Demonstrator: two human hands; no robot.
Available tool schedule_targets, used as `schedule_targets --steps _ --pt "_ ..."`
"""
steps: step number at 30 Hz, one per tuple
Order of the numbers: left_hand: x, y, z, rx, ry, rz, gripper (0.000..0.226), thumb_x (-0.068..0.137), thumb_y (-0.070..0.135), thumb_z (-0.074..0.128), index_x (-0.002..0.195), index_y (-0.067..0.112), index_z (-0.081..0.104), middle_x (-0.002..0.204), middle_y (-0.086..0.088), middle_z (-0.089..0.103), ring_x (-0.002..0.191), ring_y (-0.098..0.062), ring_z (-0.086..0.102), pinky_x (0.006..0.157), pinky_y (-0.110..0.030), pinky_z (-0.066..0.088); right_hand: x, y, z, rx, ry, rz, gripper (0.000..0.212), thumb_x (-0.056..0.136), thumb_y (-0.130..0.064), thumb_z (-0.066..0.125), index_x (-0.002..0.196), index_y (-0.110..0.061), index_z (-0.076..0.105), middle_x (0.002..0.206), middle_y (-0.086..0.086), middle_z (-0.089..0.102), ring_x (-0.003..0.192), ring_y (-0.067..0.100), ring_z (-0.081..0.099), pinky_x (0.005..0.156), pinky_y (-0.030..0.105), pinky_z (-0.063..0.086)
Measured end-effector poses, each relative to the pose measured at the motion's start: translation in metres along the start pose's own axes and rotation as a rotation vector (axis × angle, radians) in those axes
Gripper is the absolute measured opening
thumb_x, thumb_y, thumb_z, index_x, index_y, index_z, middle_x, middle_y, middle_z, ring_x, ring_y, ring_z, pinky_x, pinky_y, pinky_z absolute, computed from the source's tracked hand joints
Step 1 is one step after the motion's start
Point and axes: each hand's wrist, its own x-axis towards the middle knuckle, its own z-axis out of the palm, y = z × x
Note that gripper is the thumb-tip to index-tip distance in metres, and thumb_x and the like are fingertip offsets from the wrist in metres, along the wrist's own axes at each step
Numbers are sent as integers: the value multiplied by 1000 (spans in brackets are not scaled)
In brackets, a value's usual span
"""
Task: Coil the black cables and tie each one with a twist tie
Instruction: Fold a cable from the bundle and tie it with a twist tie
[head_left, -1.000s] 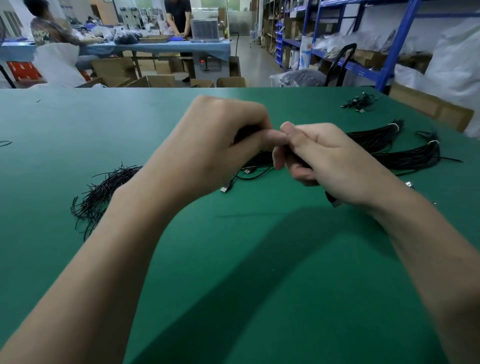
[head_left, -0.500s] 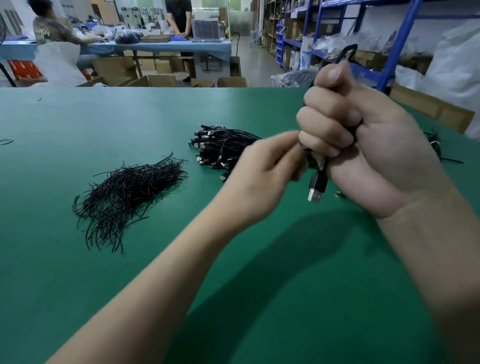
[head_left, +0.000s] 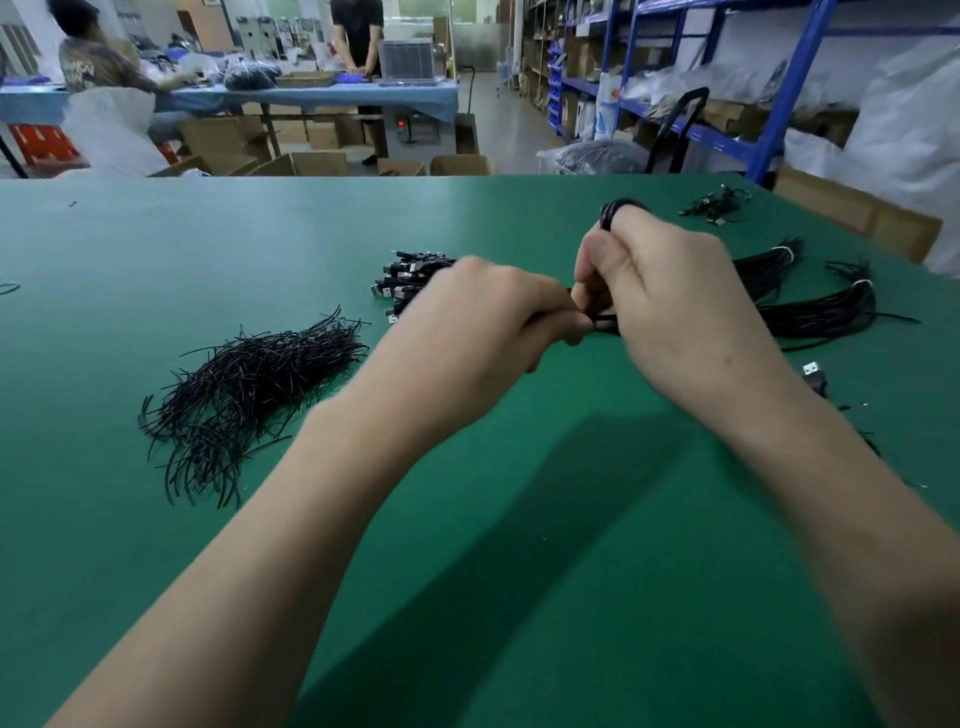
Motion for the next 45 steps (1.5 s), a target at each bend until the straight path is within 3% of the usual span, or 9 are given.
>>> schedule_targets --steps 5,10,15,20,24,29,37,41,45 --pt "-4 -12 -19 66 120 -9 23 92 44 68 90 25 81 70 -1 72 63 -22 59 65 -46 50 -3 1 3 -18 -307 -42 38 107 -29 41 76 -10 51 58 -6 54 49 12 41 54 32 32" --pt "-6 -22 -26 -39 188 43 21 83 45 73 86 26 82 70 4 74 66 -15 68 66 -41 53 -3 2 0 467 -611 138 37 107 -14 35 83 -5 61 56 -4 35 50 9 26 48 22 25" --pt "-8 -24 -31 -199 67 96 25 83 38 77 103 24 81 93 8 76 84 -6 69 78 -28 53 -9 6 -12 608 -825 111 31 108 -20 42 92 -3 62 62 -1 31 56 12 27 50 17 28" --pt "-5 -25 -28 -185 -3 130 14 88 38 72 96 30 79 98 7 72 87 -14 68 77 -38 52 -8 8 -19 682 -865 126 32 100 -26 43 91 -2 63 60 0 34 55 13 30 52 18 31" --pt "-5 -28 -23 -121 -51 93 16 93 39 67 94 27 78 97 8 67 79 -19 67 72 -36 49 -5 11 -17 519 -807 88 35 102 -27 44 94 -2 67 62 5 53 57 19 50 58 24 44" --pt "-6 -30 -15 -138 -81 48 11 98 33 63 93 27 70 100 8 63 88 -10 60 78 -21 44 0 11 -12 369 -676 98 31 106 -20 46 92 -6 70 66 6 68 61 16 66 60 25 52" --pt "-8 -32 -15 -291 -58 30 16 103 28 55 93 20 65 99 0 60 88 -16 58 78 -29 45 4 11 -13 81 -378 -103 21 95 -46 59 89 -38 78 93 -8 65 78 1 58 71 18 42" --pt "-8 -30 -15 -318 -76 45 17 103 24 55 90 18 63 98 1 59 87 -17 58 79 -31 45 2 20 -11 232 -586 0 47 93 -56 48 103 -21 77 108 26 69 99 40 67 93 60 48" --pt "-9 -25 -13 -359 -145 48 18 104 21 53 87 18 60 95 4 57 79 -12 52 75 -26 41 -5 32 -8 640 -868 220 57 102 -48 38 117 -3 69 110 16 75 99 34 73 69 36 60"
